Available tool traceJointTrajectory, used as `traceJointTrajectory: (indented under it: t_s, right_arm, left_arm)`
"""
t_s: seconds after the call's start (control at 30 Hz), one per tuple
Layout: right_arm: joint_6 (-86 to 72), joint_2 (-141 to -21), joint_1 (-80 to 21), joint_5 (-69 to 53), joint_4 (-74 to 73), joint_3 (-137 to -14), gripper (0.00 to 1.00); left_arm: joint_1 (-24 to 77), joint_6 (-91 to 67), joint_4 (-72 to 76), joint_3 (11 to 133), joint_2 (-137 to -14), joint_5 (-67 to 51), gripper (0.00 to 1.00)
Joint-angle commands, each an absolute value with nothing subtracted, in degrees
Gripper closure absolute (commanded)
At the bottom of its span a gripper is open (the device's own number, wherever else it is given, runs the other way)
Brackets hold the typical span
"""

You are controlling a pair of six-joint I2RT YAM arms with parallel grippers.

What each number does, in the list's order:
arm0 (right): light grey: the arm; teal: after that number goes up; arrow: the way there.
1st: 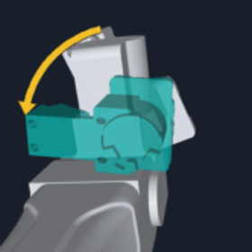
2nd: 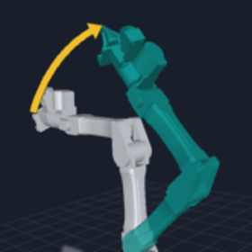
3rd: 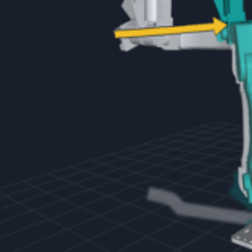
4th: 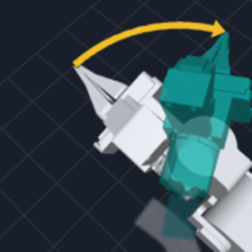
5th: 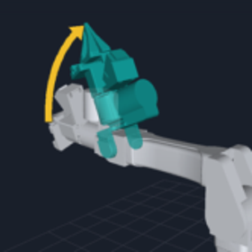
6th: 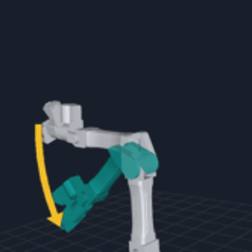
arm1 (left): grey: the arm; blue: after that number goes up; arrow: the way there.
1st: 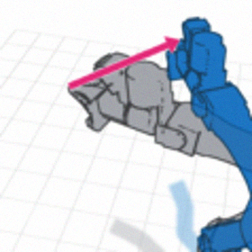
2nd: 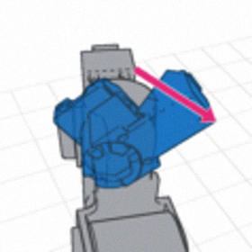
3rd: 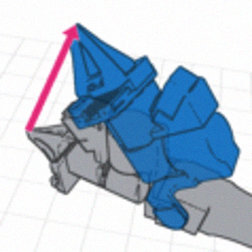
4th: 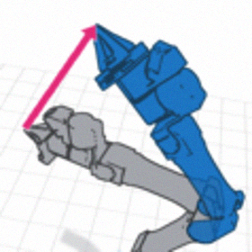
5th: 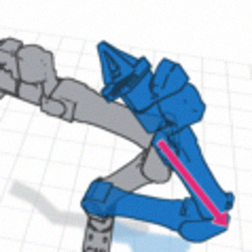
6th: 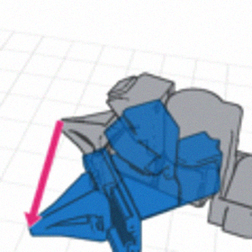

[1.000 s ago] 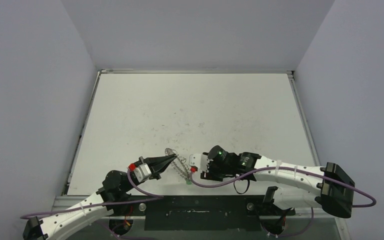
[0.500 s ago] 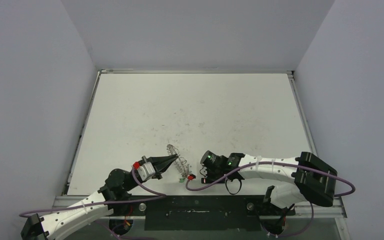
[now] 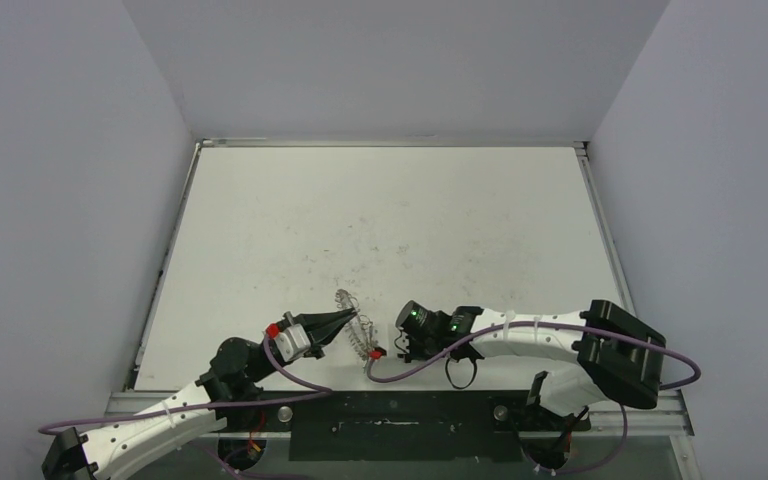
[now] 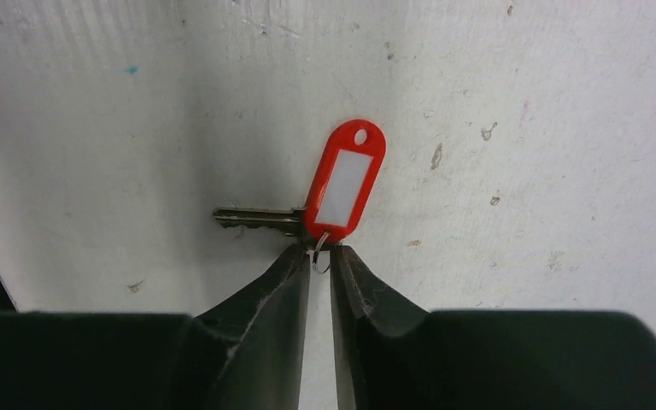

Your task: Put the keys on the keyring

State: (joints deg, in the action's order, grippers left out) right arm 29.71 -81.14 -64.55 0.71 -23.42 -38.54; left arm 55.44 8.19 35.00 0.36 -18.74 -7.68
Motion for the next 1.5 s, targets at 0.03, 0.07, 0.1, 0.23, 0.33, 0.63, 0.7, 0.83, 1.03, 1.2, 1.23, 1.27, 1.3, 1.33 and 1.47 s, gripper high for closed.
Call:
traceJointTrajectory:
  t_s: [0.03, 0.07, 0.1, 0.23, 0.33, 0.63, 0.7, 0.83, 1.03, 1.2, 1.23, 1.27, 1.3, 1.33, 1.47]
  right_arm:
    - [31.1, -83.3, -64.4, 1.6, -23.3, -40.0, 0.99]
    - [31.1, -83.3, -64.4, 1.9, -24.0, -40.2, 1.00]
    - [30.9, -83.0, -64.5, 2.3, -24.7, -40.4, 1.00]
    - [29.4, -79.4, -64.6, 3.6, -25.5, -39.8, 1.00]
    - [27.7, -73.6, -64.7, 4.1, -25.2, -38.8, 1.00]
    - [24.2, -58.1, -64.5, 4.2, -21.0, -34.3, 1.00]
    - [22.6, -56.8, -64.4, 4.1, -20.9, -35.0, 1.00]
    - [17.8, -55.0, -64.1, 4.3, -20.2, -37.0, 1.00]
    - [8.0, -52.1, -59.4, 1.8, -19.8, -40.9, 1.00]
    - [-3.7, -56.1, -53.0, -1.0, -23.2, -47.3, 1.00]
    - [-4.7, -57.9, -52.4, -3.1, -24.9, -49.8, 1.00]
    - [-5.0, -59.8, -52.2, -4.7, -26.4, -51.4, 1.00]
    - [-4.8, -61.5, -52.1, -6.4, -27.5, -52.7, 1.00]
    - [-4.5, -63.0, -52.1, -8.9, -27.7, -53.6, 1.00]
    - [-5.4, -65.8, -52.1, -13.5, -24.6, -55.0, 1.00]
  left_arm:
    - [55.6, 8.7, 40.0, -2.1, -17.9, -7.0, 1.00]
    - [55.7, 8.7, 39.9, -2.2, -17.9, -7.0, 1.00]
    - [55.6, 8.6, 39.8, -2.1, -17.8, -6.9, 1.00]
    - [55.6, 8.8, 39.3, -2.1, -17.7, -6.8, 1.00]
    - [55.6, 8.8, 38.9, -2.2, -17.6, -6.7, 1.00]
    - [55.6, 8.8, 38.7, -2.1, -17.8, -6.3, 1.00]
    - [55.6, 8.9, 38.6, -2.1, -17.8, -6.4, 1.00]
    - [55.6, 8.9, 38.5, -2.0, -17.9, -6.3, 1.00]
    - [55.6, 8.5, 38.1, -1.8, -18.2, -6.5, 1.00]
    - [55.6, 8.2, 38.2, -1.6, -18.8, -6.7, 1.00]
    - [55.6, 8.1, 38.2, -1.6, -19.0, -6.7, 1.00]
    - [55.6, 8.1, 38.2, -1.5, -19.2, -6.7, 1.00]
    - [55.6, 7.9, 38.3, -1.5, -19.4, -6.8, 1.00]
    - [55.7, 7.9, 38.4, -1.4, -19.6, -6.8, 1.00]
    - [55.6, 7.6, 38.6, -1.1, -20.5, -6.9, 1.00]
